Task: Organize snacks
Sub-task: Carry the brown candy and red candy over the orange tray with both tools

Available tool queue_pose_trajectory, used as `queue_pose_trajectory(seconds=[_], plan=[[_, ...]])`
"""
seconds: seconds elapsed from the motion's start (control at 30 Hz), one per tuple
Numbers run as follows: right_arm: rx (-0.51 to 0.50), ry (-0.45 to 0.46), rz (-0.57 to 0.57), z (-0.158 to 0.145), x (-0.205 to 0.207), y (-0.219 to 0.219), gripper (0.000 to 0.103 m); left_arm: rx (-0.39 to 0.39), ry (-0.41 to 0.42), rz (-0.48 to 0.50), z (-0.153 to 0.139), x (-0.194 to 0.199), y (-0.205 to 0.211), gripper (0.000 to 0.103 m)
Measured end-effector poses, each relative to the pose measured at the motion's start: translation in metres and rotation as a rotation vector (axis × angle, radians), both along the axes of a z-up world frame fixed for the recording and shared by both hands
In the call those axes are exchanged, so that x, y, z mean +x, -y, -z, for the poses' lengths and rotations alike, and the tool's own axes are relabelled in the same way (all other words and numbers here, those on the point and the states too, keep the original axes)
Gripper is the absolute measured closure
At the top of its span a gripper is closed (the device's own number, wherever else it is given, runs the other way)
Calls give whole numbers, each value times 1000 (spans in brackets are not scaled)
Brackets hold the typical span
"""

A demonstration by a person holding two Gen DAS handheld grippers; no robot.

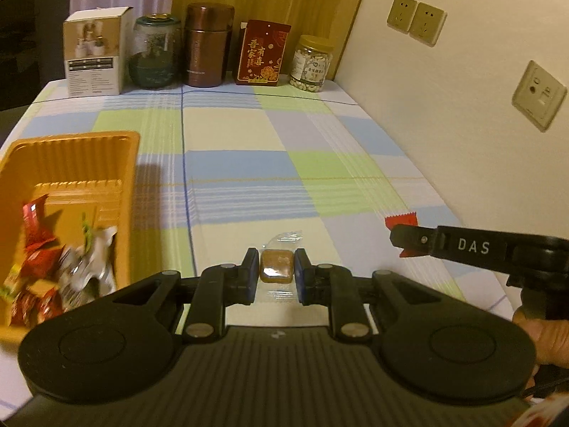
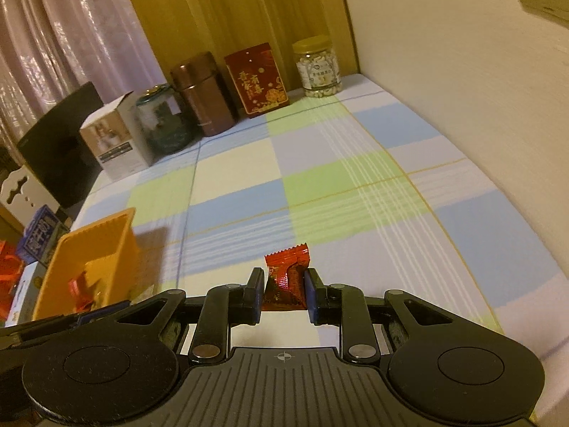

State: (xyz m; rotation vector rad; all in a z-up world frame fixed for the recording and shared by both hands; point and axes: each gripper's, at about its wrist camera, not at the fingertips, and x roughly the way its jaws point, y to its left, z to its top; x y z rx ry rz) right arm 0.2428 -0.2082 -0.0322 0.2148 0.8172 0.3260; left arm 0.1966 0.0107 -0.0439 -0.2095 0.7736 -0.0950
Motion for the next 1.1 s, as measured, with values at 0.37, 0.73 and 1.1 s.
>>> queue_pose_trajectory(seconds=[0.37,0.73,1.1], plan=[[-20,28,-46,-13,-58,-8,79,8,26,-24,-20,-55,-11,84],[-28,43,-106,-21,-93,-26,79,5,47,-53,-32,-92,-26,84],[-27,50,-165,-23,-108,-52,79,15,42,-106,-35,-119,-49,84]])
